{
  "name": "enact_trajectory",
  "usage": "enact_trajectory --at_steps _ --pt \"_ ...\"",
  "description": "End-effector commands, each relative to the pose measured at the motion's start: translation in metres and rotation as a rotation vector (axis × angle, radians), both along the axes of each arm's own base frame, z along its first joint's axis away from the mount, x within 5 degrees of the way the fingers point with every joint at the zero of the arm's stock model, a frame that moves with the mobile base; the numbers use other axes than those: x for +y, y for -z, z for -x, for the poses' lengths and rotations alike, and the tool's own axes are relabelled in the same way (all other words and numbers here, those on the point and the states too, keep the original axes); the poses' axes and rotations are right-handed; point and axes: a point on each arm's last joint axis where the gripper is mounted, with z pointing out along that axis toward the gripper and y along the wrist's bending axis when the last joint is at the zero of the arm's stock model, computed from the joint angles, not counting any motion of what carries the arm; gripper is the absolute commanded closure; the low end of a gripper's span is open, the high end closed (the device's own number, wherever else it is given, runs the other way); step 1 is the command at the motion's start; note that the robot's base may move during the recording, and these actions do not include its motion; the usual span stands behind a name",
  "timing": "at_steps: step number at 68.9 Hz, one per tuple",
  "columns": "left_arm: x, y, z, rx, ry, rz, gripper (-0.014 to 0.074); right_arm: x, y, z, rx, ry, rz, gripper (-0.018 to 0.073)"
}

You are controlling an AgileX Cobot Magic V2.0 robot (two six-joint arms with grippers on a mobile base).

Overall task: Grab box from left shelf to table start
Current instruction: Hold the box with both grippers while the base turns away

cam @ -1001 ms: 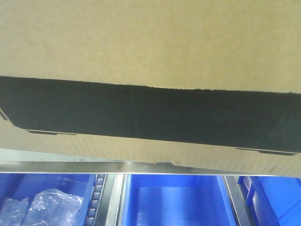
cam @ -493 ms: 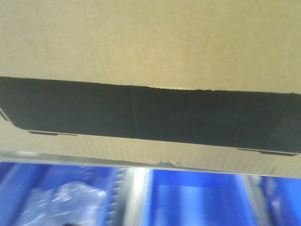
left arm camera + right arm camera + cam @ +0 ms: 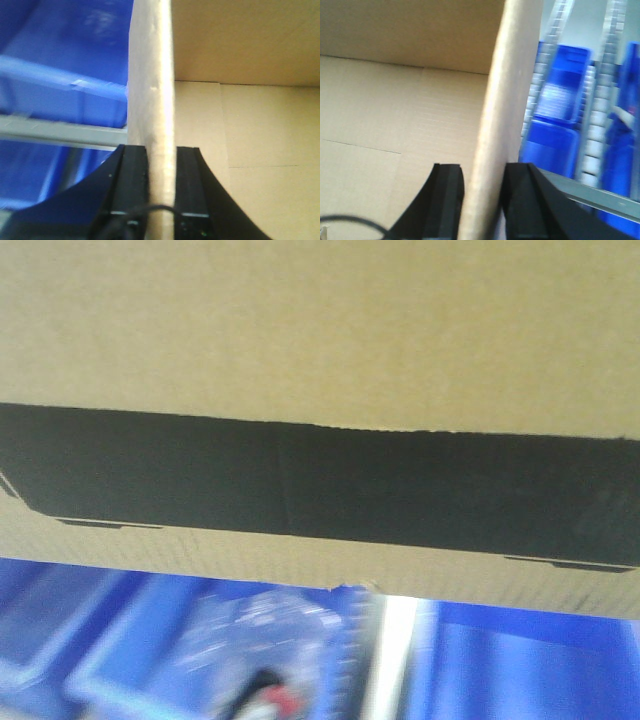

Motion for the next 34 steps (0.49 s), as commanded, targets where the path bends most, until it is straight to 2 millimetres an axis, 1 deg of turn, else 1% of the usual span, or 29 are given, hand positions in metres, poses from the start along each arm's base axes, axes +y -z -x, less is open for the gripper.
enact_trajectory --at_steps 1,34 --pt "-0.0046 -0.0298 0.0087 -0.159 0.076 0.195 0.0700 0.0013 -0.0235 -0.0002 -0.181 -0.010 -0.031 0.0503" --pt "-0.0046 -0.0298 0.0087 -0.159 0.076 0.195 0.0700 0.0013 -0.0235 -0.0002 -0.181 -0.010 -0.031 0.0503"
